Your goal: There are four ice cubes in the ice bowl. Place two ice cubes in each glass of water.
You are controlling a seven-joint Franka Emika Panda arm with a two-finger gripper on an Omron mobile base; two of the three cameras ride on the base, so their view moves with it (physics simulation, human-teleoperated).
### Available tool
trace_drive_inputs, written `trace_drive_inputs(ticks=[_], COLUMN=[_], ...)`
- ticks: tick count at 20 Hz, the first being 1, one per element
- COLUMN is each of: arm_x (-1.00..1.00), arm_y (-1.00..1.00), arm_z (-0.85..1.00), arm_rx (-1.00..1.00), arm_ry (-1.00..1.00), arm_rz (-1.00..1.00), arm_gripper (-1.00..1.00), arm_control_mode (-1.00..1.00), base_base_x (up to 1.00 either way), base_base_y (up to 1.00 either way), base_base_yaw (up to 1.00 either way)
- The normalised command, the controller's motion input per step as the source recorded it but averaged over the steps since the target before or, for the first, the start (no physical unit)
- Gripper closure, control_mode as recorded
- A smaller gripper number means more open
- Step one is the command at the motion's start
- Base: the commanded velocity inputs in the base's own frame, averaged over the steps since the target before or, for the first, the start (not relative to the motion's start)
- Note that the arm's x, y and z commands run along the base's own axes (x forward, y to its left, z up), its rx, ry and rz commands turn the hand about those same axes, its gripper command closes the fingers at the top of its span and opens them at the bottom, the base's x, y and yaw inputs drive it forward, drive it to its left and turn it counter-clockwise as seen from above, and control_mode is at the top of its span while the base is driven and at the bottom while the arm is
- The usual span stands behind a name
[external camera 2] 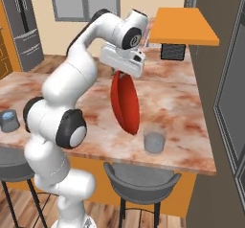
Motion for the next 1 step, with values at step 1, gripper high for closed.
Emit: trace_drive_inputs(ticks=[1], arm_x=[0.0], arm_y=[1.0], arm_z=[-0.46], arm_rx=[-0.25], arm_ry=[-0.09], arm_rz=[0.02], arm_gripper=[1.0], arm_control_mode=[-1.0], base_base_x=[0.0], base_base_y=[0.0], base_base_yaw=[0.0])
